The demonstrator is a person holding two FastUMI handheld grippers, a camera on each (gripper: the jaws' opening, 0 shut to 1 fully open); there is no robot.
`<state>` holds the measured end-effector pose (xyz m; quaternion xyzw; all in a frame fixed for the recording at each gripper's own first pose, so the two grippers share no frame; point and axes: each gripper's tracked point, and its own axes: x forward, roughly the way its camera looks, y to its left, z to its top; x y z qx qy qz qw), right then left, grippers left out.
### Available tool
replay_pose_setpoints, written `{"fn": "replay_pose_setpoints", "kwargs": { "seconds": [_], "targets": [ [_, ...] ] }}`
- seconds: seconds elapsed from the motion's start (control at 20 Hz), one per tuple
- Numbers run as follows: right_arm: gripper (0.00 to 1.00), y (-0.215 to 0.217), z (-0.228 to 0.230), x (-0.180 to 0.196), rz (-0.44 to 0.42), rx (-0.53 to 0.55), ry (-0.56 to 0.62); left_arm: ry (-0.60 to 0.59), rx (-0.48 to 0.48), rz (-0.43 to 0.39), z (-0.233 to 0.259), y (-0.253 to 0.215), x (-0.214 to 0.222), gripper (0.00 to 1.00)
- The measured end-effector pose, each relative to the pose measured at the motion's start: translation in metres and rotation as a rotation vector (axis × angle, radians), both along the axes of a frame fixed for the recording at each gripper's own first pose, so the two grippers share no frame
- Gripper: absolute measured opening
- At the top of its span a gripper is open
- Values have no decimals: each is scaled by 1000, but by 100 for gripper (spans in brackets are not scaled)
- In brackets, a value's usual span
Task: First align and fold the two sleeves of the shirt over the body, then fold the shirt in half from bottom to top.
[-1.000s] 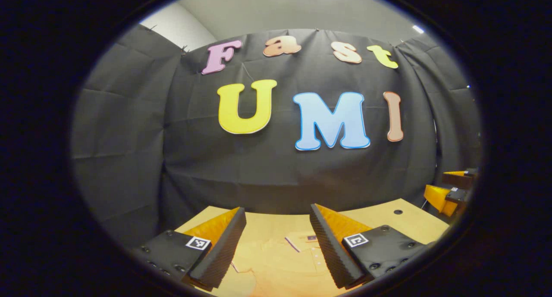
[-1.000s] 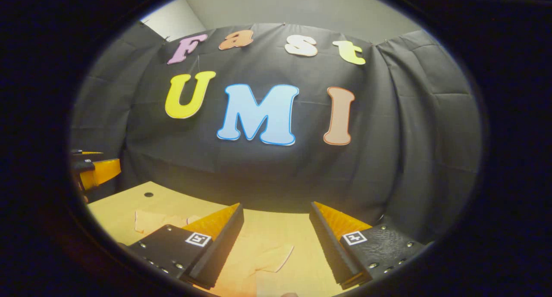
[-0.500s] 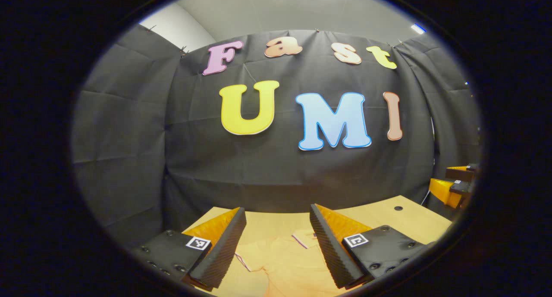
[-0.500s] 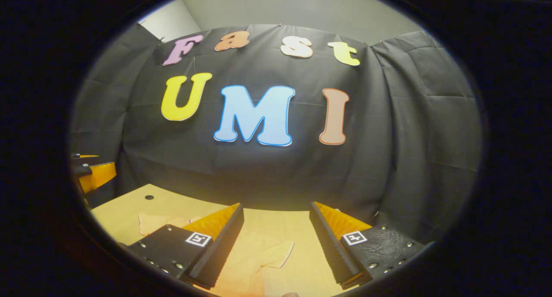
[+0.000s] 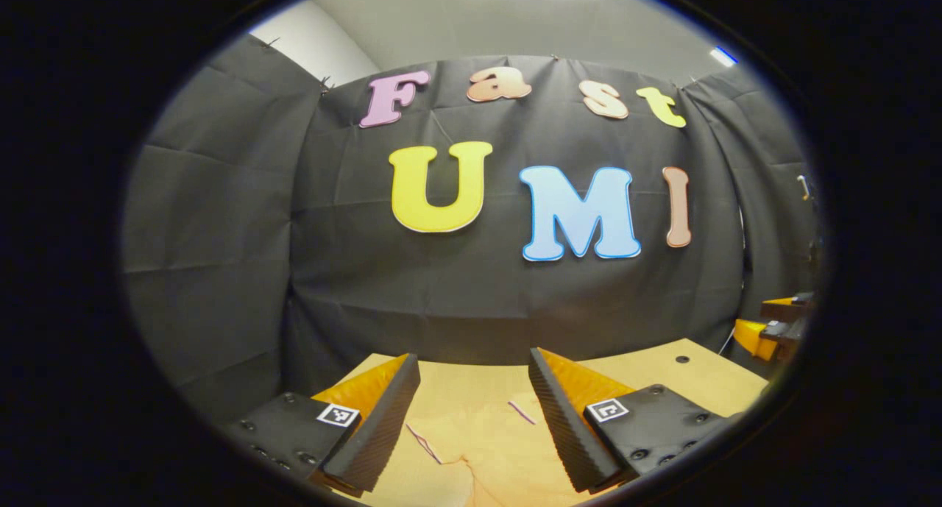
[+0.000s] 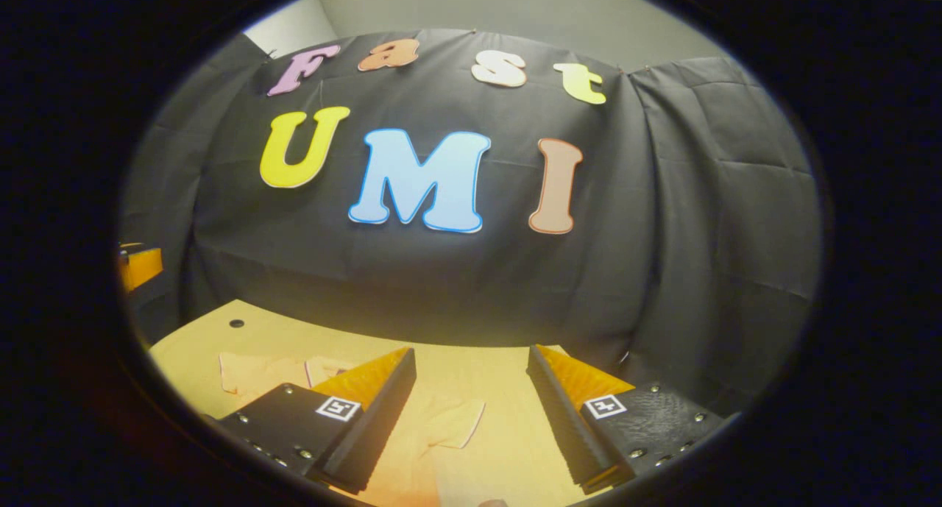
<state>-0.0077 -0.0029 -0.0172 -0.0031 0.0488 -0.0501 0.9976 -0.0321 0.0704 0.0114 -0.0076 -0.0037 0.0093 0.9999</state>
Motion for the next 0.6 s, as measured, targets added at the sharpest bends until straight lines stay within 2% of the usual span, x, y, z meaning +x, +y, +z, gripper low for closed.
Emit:
{"fn": "replay_pose_setpoints", "kwargs": {
  "seconds": [0.35,0.6],
  "targets": [
    [95,-1,-67,65,26,28,150,32,-3,106,-11,31,-23,98],
    [95,-9,-117,108,20,47,254,49,-9,156,-15,36,-33,98]
  ]
}}
